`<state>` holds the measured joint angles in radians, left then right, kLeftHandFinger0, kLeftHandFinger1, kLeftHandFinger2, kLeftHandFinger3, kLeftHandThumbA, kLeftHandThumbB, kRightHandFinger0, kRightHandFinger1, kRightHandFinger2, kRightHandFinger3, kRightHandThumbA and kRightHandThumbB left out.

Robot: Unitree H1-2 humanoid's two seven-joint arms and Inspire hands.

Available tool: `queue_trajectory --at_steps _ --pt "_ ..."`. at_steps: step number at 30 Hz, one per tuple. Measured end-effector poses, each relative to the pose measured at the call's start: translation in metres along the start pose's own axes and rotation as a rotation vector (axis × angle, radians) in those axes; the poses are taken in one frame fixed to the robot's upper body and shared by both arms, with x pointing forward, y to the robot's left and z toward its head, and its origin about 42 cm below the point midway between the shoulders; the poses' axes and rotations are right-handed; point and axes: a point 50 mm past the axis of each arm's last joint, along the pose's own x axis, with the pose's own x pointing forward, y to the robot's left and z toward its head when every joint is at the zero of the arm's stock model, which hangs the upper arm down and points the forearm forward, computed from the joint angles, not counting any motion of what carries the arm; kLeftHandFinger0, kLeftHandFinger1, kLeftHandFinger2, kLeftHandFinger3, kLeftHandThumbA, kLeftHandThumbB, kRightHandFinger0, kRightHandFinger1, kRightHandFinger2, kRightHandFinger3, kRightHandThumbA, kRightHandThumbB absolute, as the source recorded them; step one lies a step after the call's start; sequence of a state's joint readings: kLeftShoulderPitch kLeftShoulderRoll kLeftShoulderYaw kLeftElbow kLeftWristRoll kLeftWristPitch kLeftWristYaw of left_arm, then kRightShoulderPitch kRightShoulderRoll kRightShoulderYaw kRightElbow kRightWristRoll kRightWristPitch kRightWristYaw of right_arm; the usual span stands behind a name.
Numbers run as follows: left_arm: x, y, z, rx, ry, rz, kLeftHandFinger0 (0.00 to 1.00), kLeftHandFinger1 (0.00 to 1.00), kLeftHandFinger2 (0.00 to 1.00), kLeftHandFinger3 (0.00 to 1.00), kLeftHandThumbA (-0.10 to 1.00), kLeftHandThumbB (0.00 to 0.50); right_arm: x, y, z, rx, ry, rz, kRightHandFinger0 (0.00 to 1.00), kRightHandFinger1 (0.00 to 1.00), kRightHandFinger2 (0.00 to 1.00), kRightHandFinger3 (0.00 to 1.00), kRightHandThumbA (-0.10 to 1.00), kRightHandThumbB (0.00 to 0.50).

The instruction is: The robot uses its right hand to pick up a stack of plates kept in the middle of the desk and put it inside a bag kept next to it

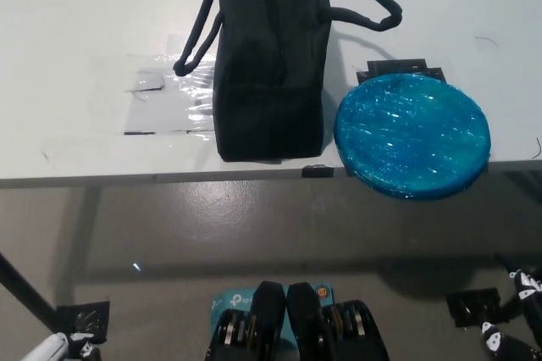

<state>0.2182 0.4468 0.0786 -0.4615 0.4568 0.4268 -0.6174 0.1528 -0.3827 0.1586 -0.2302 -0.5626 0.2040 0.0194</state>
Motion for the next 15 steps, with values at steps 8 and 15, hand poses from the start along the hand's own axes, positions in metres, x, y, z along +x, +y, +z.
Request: queue_trajectory --at_steps 8,15 --pt "0.002 0.000 0.002 0.022 0.015 -0.025 0.74 0.77 0.85 1.00 -0.10 0.027 0.007 -0.003 0.020 -0.153 -0.056 -0.045 1.00 1.00 1.00 1.00 0.65 0.500" --pt "0.006 0.001 0.005 0.039 0.021 -0.039 0.75 0.77 0.85 1.00 -0.10 0.028 0.025 -0.007 0.045 -0.283 -0.136 -0.099 1.00 1.00 1.00 1.00 0.58 0.500"
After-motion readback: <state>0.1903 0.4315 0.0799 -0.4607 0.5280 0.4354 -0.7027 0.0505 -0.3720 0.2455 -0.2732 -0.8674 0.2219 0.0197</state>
